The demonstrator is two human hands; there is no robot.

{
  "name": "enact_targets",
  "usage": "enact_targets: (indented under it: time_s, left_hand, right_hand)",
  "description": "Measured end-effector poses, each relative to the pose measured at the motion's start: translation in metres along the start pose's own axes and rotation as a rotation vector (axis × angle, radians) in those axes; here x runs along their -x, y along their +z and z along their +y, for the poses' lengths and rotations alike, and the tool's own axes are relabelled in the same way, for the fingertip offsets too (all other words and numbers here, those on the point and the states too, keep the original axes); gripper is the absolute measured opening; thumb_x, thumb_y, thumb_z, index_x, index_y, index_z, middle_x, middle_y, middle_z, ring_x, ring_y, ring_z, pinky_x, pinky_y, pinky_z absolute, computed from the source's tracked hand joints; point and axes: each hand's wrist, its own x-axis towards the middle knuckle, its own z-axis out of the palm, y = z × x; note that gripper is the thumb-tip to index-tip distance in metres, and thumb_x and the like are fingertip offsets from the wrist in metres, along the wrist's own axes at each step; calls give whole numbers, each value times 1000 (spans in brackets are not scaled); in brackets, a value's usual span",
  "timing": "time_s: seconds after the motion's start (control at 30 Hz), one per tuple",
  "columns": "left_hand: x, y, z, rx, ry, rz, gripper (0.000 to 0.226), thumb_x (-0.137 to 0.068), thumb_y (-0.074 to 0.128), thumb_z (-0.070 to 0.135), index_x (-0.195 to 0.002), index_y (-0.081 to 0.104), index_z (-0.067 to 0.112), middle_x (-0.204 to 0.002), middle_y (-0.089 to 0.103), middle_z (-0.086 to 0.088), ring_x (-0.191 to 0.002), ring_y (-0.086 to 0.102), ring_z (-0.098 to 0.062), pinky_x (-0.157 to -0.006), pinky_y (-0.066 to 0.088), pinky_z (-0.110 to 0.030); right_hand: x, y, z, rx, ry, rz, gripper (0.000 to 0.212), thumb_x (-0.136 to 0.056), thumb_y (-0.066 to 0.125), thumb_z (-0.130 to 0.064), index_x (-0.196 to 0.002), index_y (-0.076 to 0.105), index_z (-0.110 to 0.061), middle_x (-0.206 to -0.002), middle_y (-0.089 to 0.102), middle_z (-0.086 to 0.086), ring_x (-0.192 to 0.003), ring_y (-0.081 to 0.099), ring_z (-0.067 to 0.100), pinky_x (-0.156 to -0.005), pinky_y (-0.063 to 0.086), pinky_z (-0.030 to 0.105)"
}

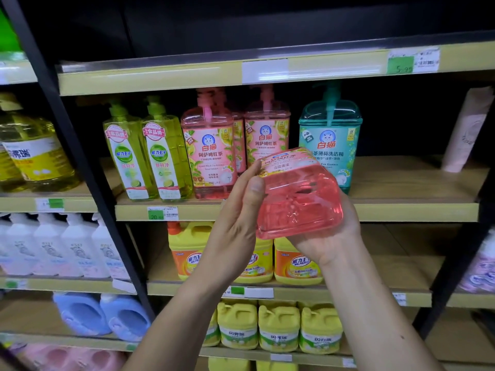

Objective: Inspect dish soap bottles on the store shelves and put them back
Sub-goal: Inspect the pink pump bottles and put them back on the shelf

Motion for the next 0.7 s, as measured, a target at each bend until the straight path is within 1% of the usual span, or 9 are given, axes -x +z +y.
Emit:
enact_targets:
  time_s: [0.17,0.27,0.33,0.4,0.43,0.5,0.53,0.6,0.7]
  left_hand:
    - [3,0,2,26,-28,15,63,-100,35,76,-157,46,51,-141,53,47,-136,41,27,-104,38,-2]
    - [-4,-12,2,50,-141,-30,53,-96,54,75,-146,57,58,-146,59,36,-137,54,11,-107,46,-21]
    - [-13,-21,-6,5,-130,-195,51,-107,53,57,-153,59,36,-155,61,15,-142,57,-5,-107,52,-29]
    - [-28,-22,-14,141,-233,-209,50,-117,45,36,-161,47,14,-164,52,-12,-150,51,-26,-120,44,-41]
    - [-35,-19,-15,139,-231,-278,56,-113,52,45,-163,46,19,-163,53,-9,-147,55,-27,-121,45,-47]
    - [-39,-13,4,125,-328,-235,72,-95,67,71,-157,51,39,-149,68,6,-131,69,-20,-111,53,-52]
    - [-39,-12,5,158,-388,-211,71,-91,69,73,-153,55,42,-140,73,8,-123,74,-18,-107,55,-54]
    - [-37,-15,-4,219,-336,-207,59,-92,69,68,-145,63,44,-129,79,9,-114,78,-17,-103,57,-54]
    - [-45,-7,-2,240,-345,-185,59,-92,66,64,-146,62,42,-128,79,10,-112,79,-16,-96,60,-48]
  right_hand:
    - [2,5,-1,58,14,18,66,-105,54,-57,-97,85,1,-109,79,26,-91,80,43,-74,66,54]
    - [3,17,-1,186,-20,81,58,-96,66,-59,-107,85,-6,-116,79,21,-93,79,38,-83,66,54]
    - [-1,25,4,319,-101,137,51,-97,66,-58,-109,86,-12,-112,80,16,-88,79,32,-84,65,47]
    - [-5,37,8,445,-190,187,40,-100,67,-50,-105,85,-15,-105,82,12,-84,78,29,-82,65,45]
    - [-7,43,10,499,-219,198,35,-100,69,-46,-108,82,-14,-105,82,13,-85,79,29,-82,65,46]
    - [-8,51,9,583,-259,225,29,-101,71,-41,-107,80,-15,-100,83,12,-81,80,27,-74,68,46]
    - [-9,53,7,608,-268,236,28,-101,71,-42,-106,79,-16,-96,84,11,-77,81,26,-68,68,43]
    - [-10,52,6,613,-255,245,31,-103,66,-47,-107,79,-18,-94,84,8,-75,82,24,-61,67,39]
    - [-11,47,6,566,-226,247,48,-106,54,-59,-112,78,-18,-99,84,9,-80,82,24,-62,66,37]
